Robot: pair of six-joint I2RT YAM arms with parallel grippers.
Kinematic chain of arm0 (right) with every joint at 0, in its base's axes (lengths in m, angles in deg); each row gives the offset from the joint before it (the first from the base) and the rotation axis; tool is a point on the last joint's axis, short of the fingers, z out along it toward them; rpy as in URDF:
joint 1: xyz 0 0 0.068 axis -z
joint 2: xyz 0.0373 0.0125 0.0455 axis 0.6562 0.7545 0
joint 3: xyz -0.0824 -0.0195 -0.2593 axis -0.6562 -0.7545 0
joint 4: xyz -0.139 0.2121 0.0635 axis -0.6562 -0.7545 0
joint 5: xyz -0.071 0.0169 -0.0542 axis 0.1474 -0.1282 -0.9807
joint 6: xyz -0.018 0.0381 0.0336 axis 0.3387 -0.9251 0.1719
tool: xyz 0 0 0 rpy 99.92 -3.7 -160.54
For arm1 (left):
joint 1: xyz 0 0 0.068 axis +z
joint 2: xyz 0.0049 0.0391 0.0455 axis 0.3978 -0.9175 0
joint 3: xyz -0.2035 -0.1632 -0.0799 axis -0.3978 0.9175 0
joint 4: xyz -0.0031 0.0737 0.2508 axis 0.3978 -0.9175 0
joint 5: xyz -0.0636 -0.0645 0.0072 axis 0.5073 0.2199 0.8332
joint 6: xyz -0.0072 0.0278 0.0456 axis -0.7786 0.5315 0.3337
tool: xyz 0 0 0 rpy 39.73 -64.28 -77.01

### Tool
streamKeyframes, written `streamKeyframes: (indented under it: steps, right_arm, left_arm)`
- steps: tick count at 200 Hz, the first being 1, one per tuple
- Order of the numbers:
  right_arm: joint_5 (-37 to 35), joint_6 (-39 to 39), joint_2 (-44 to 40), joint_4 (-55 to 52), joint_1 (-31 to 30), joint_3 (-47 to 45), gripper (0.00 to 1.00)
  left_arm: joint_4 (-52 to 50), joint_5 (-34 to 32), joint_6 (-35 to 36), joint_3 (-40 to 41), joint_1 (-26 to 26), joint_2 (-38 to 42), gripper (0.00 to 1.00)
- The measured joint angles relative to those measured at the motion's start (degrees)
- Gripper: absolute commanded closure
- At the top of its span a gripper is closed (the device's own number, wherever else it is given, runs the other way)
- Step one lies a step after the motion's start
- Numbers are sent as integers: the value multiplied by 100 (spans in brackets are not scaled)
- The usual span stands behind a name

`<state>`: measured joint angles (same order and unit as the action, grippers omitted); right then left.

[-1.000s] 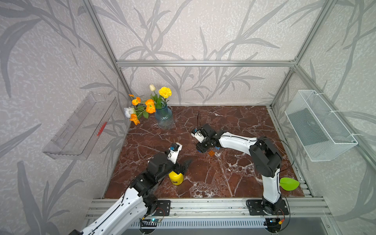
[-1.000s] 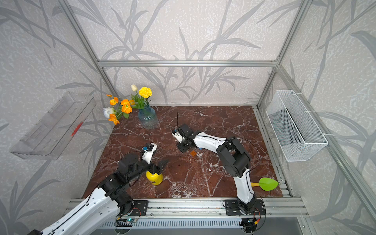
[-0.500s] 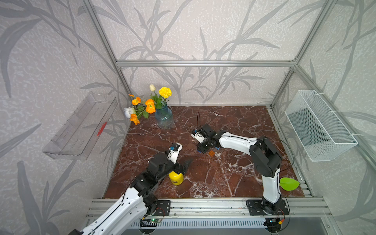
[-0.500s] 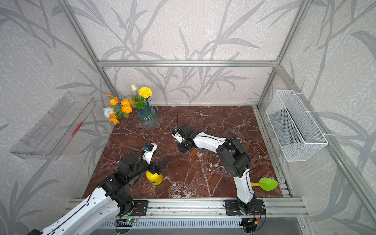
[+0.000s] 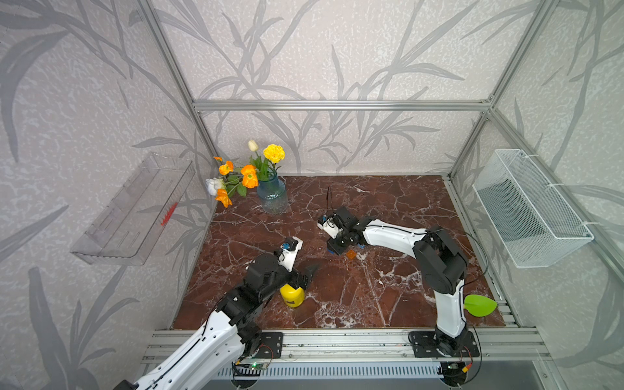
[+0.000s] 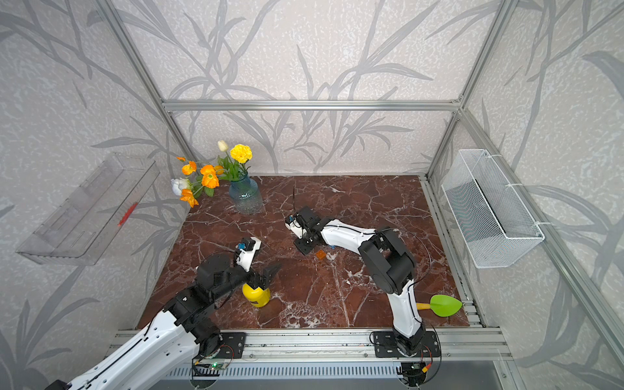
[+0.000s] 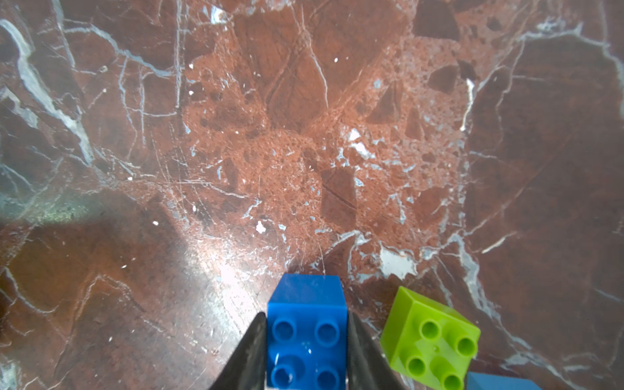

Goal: Assemble the letter f with lego
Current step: Pick up the lego brick from the center of the board.

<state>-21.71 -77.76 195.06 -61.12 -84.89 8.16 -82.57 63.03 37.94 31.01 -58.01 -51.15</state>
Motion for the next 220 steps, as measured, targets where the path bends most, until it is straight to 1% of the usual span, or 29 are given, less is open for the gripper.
streamKeyframes:
  steps: [26, 48, 72, 127, 146, 168, 220]
  right_arm:
    - [-26, 2, 68, -90, 0, 0, 59]
    - [-31, -2, 72, -116, 0, 2, 64]
    - [-66, 7, 72, -114, 0, 4, 68]
    - [-188, 35, -94, -131, 0, -98, 71]
    - [-240, 66, -404, -192, 15, -267, 71]
    - [-280, 66, -984, -227, 57, -647, 71]
    - [-492, -157, -2562, -160, 114, -2127, 72]
  left_arm:
    - [0, 0, 0, 0, 0, 0, 1]
    - [0, 0, 0, 0, 0, 0, 0]
    - [0, 0, 0, 0, 0, 0, 1]
    - [28, 11, -7, 0, 0, 0, 1]
    - [83, 20, -9, 0, 0, 0, 1]
    - [114, 24, -11, 0, -15, -2, 0]
    - [367, 26, -31, 0, -26, -61, 0]
